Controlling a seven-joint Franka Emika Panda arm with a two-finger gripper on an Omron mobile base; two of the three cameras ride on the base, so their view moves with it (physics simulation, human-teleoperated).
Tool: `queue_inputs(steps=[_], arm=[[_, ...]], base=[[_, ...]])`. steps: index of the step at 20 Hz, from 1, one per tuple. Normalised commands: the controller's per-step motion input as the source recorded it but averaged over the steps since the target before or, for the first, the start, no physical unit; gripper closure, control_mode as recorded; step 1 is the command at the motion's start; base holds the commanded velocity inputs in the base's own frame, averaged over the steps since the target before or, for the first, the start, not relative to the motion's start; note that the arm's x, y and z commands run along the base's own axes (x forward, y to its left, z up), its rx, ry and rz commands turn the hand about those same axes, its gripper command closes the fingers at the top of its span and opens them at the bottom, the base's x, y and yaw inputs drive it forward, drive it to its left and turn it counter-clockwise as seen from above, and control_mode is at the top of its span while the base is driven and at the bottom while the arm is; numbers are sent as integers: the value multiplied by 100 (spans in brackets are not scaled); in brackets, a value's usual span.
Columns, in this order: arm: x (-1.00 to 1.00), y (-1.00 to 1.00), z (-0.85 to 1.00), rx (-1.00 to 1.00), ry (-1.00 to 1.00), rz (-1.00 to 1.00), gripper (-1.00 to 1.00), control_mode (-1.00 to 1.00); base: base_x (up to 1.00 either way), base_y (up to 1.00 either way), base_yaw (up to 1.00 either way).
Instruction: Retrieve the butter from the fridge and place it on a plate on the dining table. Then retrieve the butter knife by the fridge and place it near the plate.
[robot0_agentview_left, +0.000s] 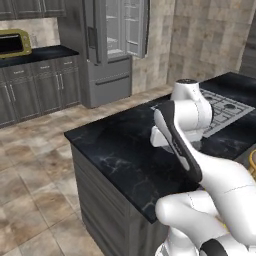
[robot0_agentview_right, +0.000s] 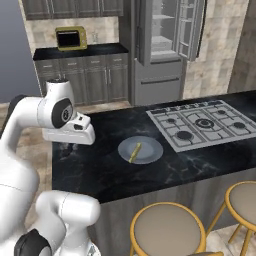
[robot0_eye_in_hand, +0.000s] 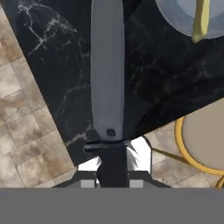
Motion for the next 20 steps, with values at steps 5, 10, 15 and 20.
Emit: queue_inputs(steps=[5, 10, 15, 20], arm=[[99, -34, -41, 0, -3, 0, 100, -100], [85, -4, -25, -2, -1, -3, 100, -100], [77, 8, -27, -4, 0, -10, 100, -100], [41, 0, -48, -11, -1, -10, 100, -100]], base=[[0, 0, 0], [0, 0, 0], [0, 0, 0], [0, 0, 0]])
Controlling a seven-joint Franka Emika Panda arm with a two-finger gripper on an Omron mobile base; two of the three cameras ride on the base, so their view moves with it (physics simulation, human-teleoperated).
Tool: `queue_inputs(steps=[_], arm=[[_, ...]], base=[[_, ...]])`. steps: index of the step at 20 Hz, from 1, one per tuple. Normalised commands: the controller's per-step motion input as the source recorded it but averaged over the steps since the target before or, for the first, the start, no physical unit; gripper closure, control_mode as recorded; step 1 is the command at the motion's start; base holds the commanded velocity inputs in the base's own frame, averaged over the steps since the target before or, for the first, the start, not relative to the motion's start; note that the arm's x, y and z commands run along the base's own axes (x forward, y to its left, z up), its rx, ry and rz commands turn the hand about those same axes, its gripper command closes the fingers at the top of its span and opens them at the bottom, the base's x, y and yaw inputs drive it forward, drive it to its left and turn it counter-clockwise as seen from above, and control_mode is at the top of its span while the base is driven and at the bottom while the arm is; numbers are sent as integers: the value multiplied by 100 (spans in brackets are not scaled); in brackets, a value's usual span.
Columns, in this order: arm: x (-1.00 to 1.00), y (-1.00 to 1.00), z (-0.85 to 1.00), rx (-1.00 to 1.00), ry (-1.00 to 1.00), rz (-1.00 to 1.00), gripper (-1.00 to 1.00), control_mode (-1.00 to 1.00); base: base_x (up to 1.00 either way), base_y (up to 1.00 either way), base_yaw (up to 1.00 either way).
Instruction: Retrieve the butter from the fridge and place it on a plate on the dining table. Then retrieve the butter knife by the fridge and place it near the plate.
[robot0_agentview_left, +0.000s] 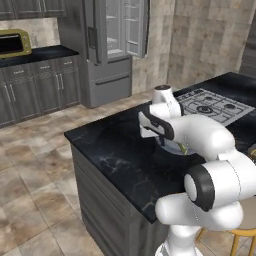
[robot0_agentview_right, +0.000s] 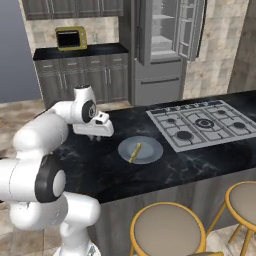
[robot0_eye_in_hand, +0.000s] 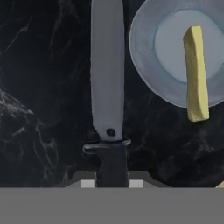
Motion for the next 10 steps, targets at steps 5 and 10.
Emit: queue_inputs(steps=[5, 10], arm=[[39, 0, -37, -1, -16, -2, 100, -100], [18, -13, -32, 0, -11, 2, 100, -100]], base=[[0, 0, 0], [0, 0, 0]])
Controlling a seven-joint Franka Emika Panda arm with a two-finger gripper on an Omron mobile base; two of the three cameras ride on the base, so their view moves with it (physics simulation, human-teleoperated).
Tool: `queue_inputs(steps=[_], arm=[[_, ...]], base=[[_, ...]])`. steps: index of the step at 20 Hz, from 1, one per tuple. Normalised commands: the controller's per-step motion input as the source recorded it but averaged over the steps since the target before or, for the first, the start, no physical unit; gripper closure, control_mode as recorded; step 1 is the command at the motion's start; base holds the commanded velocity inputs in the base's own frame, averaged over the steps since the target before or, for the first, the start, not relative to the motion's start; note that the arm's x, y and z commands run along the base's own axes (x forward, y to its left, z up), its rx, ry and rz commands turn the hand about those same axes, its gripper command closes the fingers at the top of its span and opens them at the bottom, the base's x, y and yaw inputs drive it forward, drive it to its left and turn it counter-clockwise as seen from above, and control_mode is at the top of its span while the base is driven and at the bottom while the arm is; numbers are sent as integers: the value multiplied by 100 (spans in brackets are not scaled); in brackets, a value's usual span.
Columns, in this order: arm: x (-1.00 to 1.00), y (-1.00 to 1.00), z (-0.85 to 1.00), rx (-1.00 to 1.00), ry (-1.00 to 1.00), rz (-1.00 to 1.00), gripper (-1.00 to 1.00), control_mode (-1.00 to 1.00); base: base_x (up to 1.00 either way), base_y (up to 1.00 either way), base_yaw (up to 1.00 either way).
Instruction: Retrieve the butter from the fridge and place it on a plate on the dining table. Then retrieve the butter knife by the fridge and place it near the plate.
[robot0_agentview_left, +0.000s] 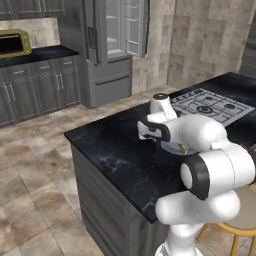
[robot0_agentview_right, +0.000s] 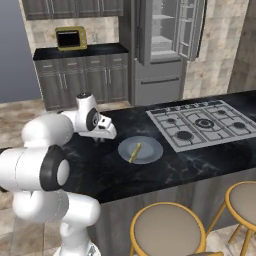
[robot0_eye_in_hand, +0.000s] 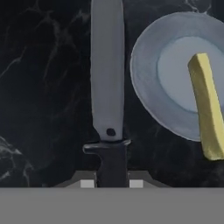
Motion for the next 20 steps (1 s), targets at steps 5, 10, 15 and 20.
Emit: queue_inputs(steps=[5, 10, 15, 20], arm=[[40, -17, -26, 3, 0, 18, 100, -100], [40, 3, -21, -4, 0, 5, 100, -100], [33, 4, -27, -13, 0, 0, 100, -100], [5, 5, -20, 4, -3, 0, 100, -100]], base=[[0, 0, 0], [0, 0, 0], [0, 0, 0], [0, 0, 0]])
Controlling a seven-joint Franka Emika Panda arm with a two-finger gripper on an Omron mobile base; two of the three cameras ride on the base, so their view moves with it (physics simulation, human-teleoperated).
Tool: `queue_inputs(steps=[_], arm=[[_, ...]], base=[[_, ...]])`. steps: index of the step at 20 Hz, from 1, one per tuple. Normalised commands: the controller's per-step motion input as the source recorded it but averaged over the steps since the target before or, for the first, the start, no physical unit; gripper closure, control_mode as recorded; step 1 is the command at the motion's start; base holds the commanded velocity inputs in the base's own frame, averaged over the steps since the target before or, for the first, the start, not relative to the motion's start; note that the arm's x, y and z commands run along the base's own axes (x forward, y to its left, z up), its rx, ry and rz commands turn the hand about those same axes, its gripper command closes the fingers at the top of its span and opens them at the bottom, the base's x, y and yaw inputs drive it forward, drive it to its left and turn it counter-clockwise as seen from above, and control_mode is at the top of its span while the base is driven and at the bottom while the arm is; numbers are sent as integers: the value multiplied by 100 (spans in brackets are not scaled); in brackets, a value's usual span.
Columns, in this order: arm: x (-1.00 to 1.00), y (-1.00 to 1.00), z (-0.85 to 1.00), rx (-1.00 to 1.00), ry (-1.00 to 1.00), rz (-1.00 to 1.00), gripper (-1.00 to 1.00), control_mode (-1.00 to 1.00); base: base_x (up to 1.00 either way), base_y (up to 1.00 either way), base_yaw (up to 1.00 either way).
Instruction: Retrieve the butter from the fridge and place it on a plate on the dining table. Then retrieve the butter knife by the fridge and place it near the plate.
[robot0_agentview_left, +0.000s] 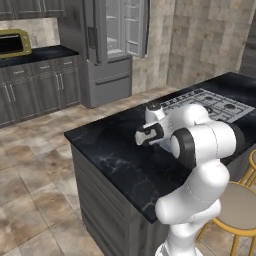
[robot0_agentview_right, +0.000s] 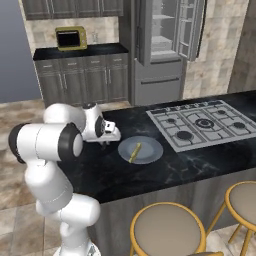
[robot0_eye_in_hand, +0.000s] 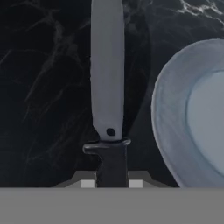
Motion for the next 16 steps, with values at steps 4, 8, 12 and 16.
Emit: queue_inputs(steps=[4, 8, 12, 16], arm=[[14, 19, -44, 1, 0, 0, 100, -100], [23, 4, -13, -4, 1, 0, 100, -100], [27, -9, -2, -4, 3, 0, 100, -100], [8, -14, -3, 0, 0, 0, 100, -100]], base=[[0, 0, 0], [0, 0, 0], [0, 0, 0], [0, 0, 0]])
